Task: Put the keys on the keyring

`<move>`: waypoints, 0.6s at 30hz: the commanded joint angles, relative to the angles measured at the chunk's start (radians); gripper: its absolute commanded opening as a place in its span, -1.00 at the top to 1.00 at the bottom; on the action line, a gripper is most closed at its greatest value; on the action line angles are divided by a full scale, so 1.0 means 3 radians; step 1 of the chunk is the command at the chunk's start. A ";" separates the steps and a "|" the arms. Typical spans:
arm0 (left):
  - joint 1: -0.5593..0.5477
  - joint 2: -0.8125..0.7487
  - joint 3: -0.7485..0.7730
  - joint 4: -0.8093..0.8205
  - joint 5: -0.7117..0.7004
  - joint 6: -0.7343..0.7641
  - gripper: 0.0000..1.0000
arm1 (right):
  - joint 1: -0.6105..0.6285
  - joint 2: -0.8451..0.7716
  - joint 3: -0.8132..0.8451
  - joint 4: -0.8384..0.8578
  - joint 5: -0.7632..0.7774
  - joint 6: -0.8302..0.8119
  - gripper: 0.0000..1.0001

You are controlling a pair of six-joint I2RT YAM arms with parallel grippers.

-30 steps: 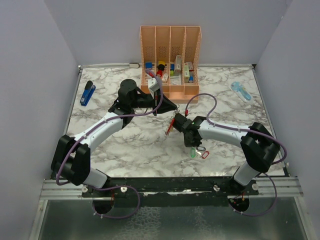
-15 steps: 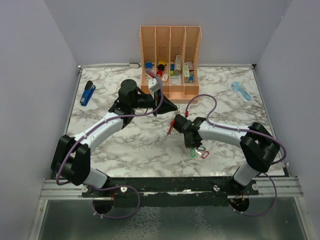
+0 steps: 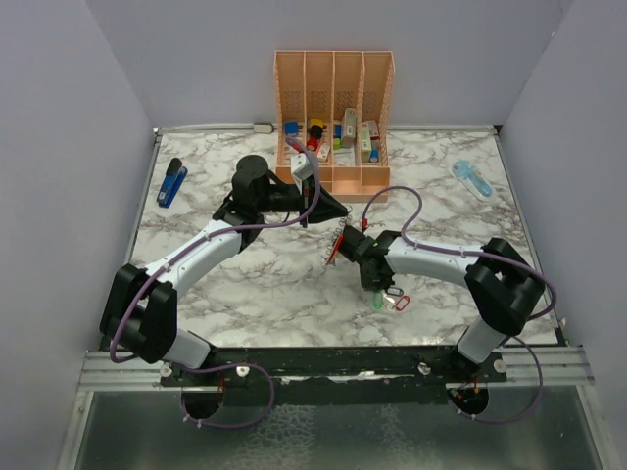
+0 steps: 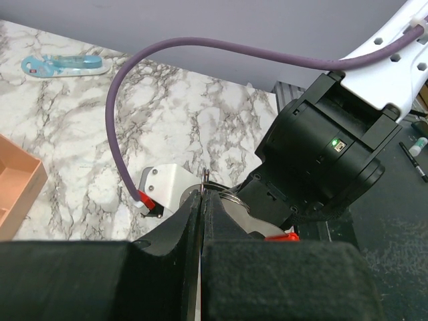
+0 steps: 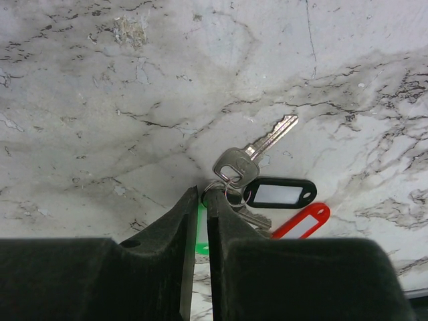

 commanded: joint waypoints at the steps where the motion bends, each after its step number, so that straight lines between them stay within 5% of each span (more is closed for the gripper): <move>1: -0.0021 -0.0025 0.0045 0.0082 -0.0051 0.0006 1.00 | 0.0030 0.0000 -0.0047 0.0076 0.0041 0.0051 0.77; 6: -0.0021 -0.0023 0.0060 0.0036 -0.0044 0.0014 1.00 | 0.0030 -0.0108 -0.0028 -0.0023 0.0136 0.0124 0.97; 18: -0.0021 0.0024 0.0117 -0.0057 -0.0009 0.0033 1.00 | 0.0030 -0.0818 -0.0005 -0.0300 0.0265 0.0102 0.98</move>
